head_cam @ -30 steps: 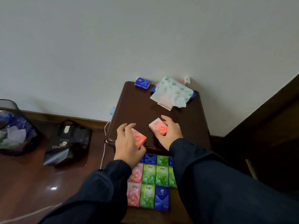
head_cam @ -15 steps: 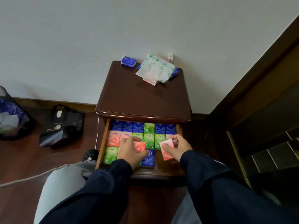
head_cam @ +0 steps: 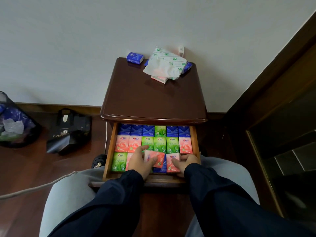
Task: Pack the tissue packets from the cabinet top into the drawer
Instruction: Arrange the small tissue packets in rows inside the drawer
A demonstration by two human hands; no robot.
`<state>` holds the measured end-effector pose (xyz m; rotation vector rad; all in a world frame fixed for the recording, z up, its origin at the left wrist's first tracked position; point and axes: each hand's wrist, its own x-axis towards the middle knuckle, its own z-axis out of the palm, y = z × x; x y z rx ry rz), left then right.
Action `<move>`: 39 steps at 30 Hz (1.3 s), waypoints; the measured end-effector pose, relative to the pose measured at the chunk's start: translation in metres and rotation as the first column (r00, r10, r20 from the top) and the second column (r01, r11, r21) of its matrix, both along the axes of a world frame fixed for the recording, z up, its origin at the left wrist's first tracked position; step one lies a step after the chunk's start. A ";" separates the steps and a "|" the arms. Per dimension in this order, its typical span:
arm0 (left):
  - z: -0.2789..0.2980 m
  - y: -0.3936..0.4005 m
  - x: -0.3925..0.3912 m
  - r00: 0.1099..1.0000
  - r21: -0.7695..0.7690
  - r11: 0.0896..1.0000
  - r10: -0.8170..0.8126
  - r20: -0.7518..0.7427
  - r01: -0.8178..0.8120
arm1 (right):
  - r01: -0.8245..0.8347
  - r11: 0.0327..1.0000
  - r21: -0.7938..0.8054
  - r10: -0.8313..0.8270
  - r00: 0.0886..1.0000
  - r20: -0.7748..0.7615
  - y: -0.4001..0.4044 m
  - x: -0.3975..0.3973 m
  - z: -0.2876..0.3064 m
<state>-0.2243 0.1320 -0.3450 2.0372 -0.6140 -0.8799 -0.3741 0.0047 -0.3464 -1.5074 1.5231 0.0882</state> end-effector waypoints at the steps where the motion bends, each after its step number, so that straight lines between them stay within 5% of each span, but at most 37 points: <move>1: -0.001 0.000 0.001 1.000 0.009 1.000 -0.009 0.013 0.009 | 0.014 1.000 0.022 -0.014 1.000 0.020 0.001 0.000 -0.001; 19: 0.004 -0.001 0.008 0.999 -0.014 1.000 -0.013 -0.038 0.013 | -0.281 0.922 -0.266 0.208 0.940 -0.271 -0.004 0.003 0.010; 24: 0.020 -0.011 0.003 0.992 -0.073 0.989 -0.128 -0.012 0.127 | -0.443 0.803 -0.399 0.506 0.860 0.066 -0.007 -0.014 0.028; 29: 0.030 -0.029 -0.011 0.968 -0.099 0.983 -0.170 -0.184 0.154 | -0.677 0.352 -0.647 0.834 0.540 -0.111 -0.012 -0.026 0.046; 36: 0.030 -0.041 -0.028 0.957 -0.024 0.980 -0.196 -0.215 0.195 | -0.733 0.314 -0.603 0.726 0.595 -0.345 -0.022 -0.034 0.050; 39: 0.025 -0.042 -0.033 0.963 -0.016 0.980 -0.199 -0.181 0.199 | -0.734 0.381 -0.562 0.644 0.647 -0.409 -0.027 -0.037 0.042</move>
